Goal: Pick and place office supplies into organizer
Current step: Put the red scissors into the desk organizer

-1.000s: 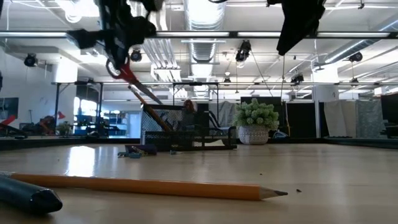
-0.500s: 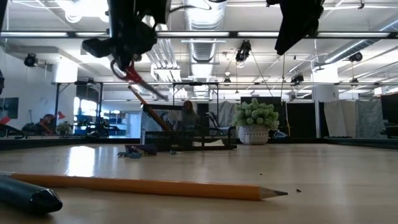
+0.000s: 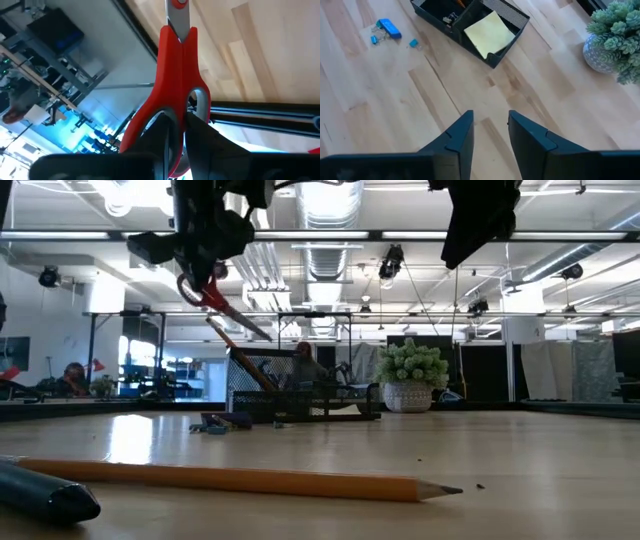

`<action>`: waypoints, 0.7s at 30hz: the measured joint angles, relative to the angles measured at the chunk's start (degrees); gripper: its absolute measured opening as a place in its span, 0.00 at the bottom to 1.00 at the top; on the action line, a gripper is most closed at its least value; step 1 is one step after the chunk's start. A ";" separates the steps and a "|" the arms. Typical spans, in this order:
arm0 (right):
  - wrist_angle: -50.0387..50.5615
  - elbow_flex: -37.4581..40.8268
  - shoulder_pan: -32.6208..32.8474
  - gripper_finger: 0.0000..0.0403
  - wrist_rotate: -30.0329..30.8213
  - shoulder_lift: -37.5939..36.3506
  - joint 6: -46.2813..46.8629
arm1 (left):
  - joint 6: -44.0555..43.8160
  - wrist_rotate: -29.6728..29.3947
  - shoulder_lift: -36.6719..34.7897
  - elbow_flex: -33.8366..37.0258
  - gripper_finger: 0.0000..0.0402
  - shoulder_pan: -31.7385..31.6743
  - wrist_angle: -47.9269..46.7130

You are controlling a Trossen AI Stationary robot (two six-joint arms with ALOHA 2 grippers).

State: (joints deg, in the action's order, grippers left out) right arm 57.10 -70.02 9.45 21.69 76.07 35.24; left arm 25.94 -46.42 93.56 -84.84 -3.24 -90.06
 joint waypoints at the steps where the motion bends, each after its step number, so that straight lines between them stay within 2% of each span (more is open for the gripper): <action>1: 0.00 0.00 0.00 0.27 0.00 0.00 0.36 | 0.19 0.76 0.52 0.03 0.05 0.06 0.03; 4: -0.02 0.00 0.00 0.27 0.00 0.00 0.77 | 0.45 3.08 2.61 0.04 0.05 0.03 0.02; 11: -0.02 0.00 0.00 0.27 0.69 0.00 0.79 | 1.52 2.07 9.30 -0.70 0.06 0.08 0.42; 16: -0.04 0.19 0.00 0.26 0.87 0.00 0.79 | 1.73 1.52 12.12 -1.78 0.19 0.48 1.02; 21: -0.08 1.13 0.00 0.26 0.87 0.00 0.81 | 1.62 2.02 12.17 -3.96 0.22 2.24 1.61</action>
State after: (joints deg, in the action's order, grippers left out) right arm 57.01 -68.89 9.45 22.57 76.07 36.05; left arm 27.56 -44.40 105.73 -88.80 -0.99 -88.45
